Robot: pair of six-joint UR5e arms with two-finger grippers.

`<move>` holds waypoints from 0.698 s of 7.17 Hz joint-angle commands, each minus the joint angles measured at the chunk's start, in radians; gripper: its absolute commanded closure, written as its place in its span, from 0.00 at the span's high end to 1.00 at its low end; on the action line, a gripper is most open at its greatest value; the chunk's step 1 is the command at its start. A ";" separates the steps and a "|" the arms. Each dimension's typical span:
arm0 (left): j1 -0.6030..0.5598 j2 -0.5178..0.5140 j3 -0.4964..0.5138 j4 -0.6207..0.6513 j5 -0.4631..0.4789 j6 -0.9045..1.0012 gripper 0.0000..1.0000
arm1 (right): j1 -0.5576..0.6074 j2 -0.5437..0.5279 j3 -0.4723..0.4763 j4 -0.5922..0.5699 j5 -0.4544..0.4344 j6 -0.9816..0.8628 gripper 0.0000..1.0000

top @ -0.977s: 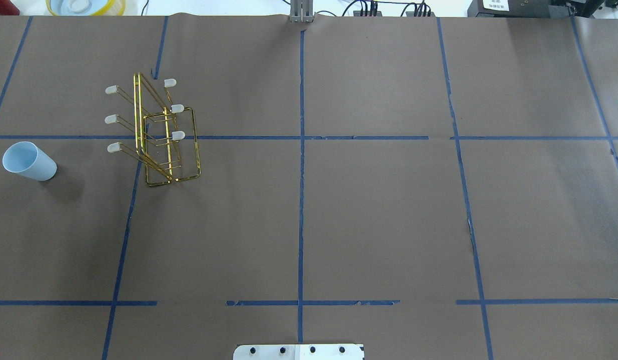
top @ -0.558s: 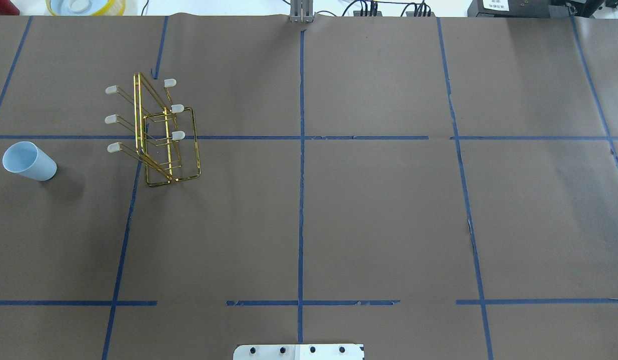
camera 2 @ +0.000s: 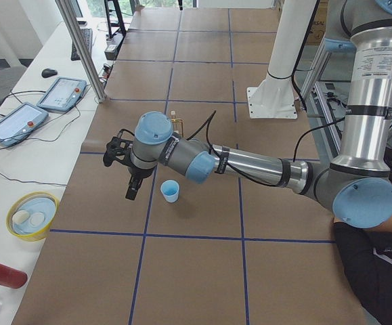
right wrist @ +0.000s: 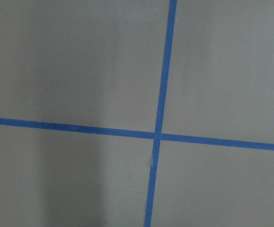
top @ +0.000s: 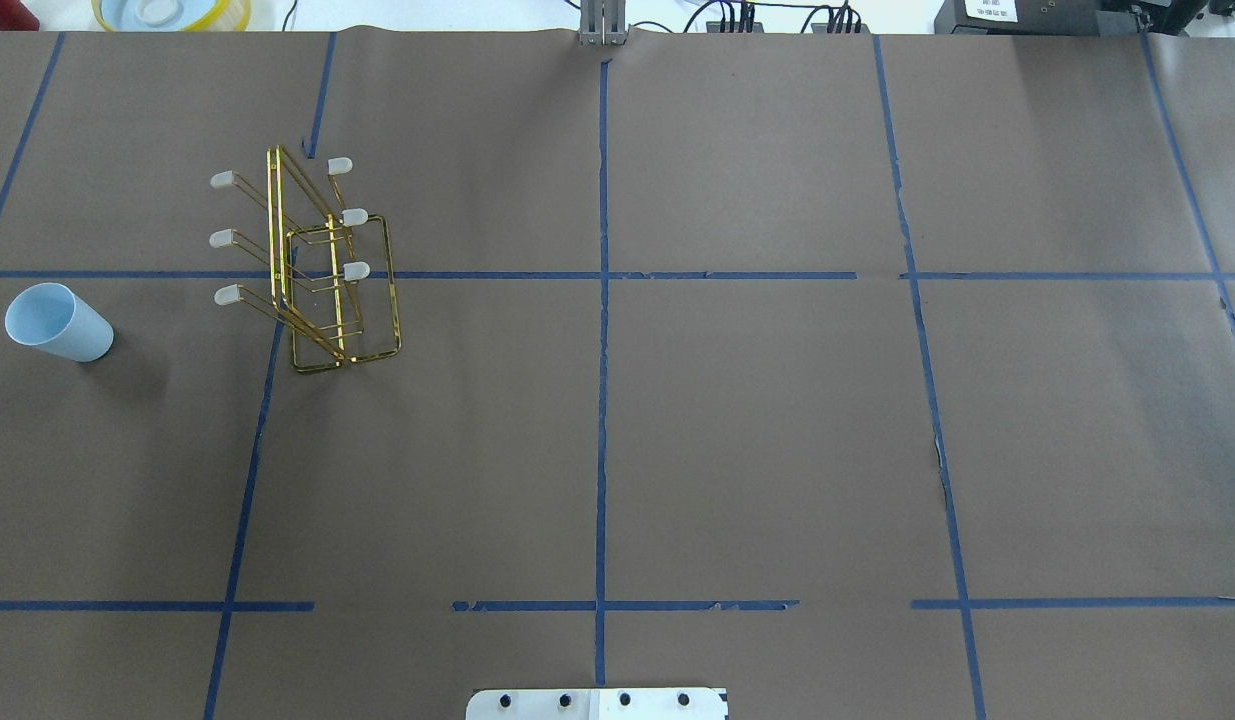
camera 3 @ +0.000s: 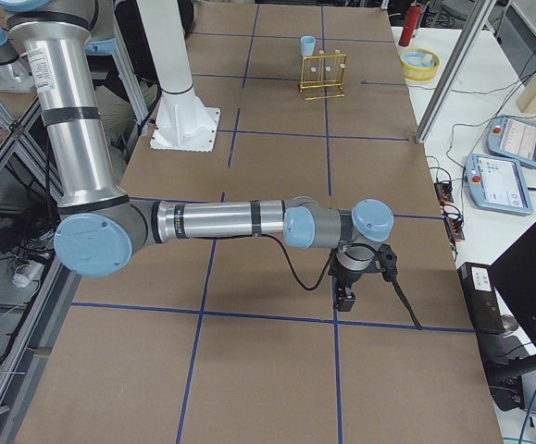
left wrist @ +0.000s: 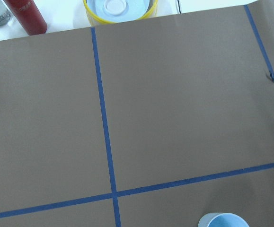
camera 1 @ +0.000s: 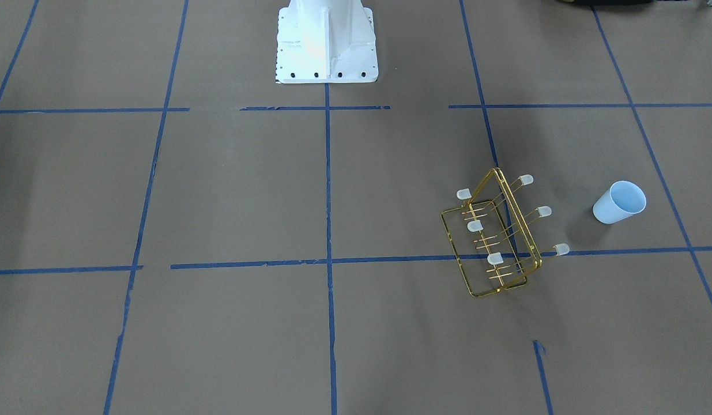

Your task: Hang cup on cup holder

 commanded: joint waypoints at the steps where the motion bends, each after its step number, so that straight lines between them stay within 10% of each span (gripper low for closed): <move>1: 0.099 0.062 -0.051 -0.196 0.125 -0.240 1.00 | 0.000 0.000 0.000 0.000 0.000 0.000 1.00; 5: 0.363 0.171 -0.146 -0.434 0.455 -0.542 1.00 | -0.001 0.000 0.000 0.000 0.000 0.000 1.00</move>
